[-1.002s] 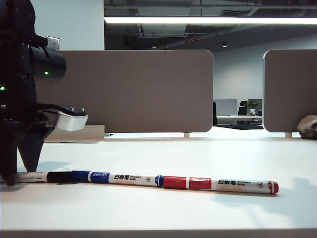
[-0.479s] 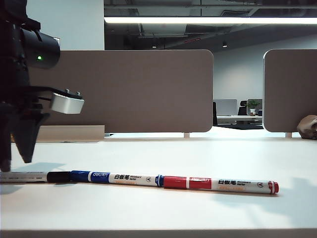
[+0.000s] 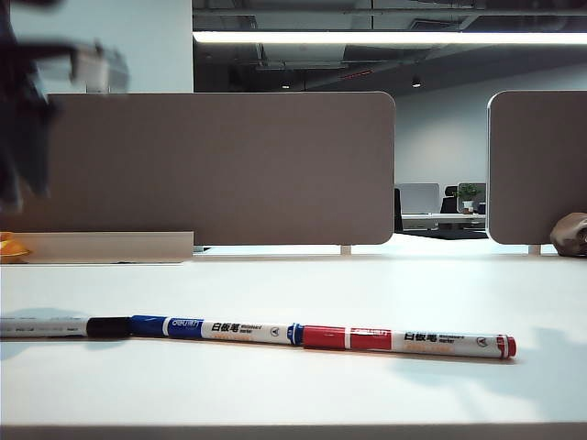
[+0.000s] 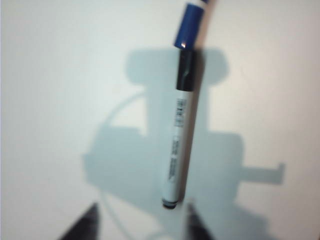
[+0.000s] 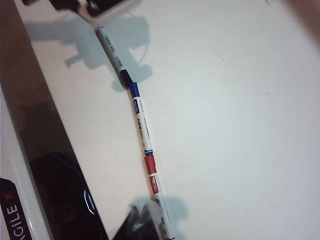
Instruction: Pick up the markers one by one and line them up horizontally in a straight line on the table.
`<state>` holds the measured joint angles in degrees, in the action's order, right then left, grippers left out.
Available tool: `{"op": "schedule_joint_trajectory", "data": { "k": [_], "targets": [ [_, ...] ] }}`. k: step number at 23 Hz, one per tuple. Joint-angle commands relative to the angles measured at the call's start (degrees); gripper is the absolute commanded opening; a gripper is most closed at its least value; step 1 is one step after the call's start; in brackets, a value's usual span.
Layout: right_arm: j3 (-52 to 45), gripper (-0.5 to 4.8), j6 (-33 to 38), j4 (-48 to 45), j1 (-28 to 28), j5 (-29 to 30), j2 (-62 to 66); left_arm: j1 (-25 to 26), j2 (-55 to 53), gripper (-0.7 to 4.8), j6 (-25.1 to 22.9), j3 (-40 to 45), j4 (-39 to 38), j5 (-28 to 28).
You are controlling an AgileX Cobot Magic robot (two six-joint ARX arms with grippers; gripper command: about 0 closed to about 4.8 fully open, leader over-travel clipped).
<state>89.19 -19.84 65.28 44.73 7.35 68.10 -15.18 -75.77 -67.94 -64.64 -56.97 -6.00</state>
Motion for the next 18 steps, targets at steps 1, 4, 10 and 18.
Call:
{"op": "schedule_joint_trajectory", "data": {
  "k": [1,4,10,18],
  "targets": [
    [0.2,-0.01,-0.2,-1.3,0.0,0.3,-0.2,0.0,7.4,0.11,4.2,-0.1,-2.0,-0.8],
    [0.2,-0.01,-0.2,-3.0,0.0,0.3,-0.3,0.0,14.4,-0.06,6.9,-0.1,-2.3,-1.8],
    [0.2,-0.02,0.2,-11.0,0.0,0.3,-1.5,0.0,32.8,-0.06,19.7,-0.1,1.4,-5.6],
    [-3.0,-0.02,2.0,-22.3,0.0,0.3,-7.5,0.0,46.0,-0.06,33.1,0.1,8.8,-11.0]
  ]
}}
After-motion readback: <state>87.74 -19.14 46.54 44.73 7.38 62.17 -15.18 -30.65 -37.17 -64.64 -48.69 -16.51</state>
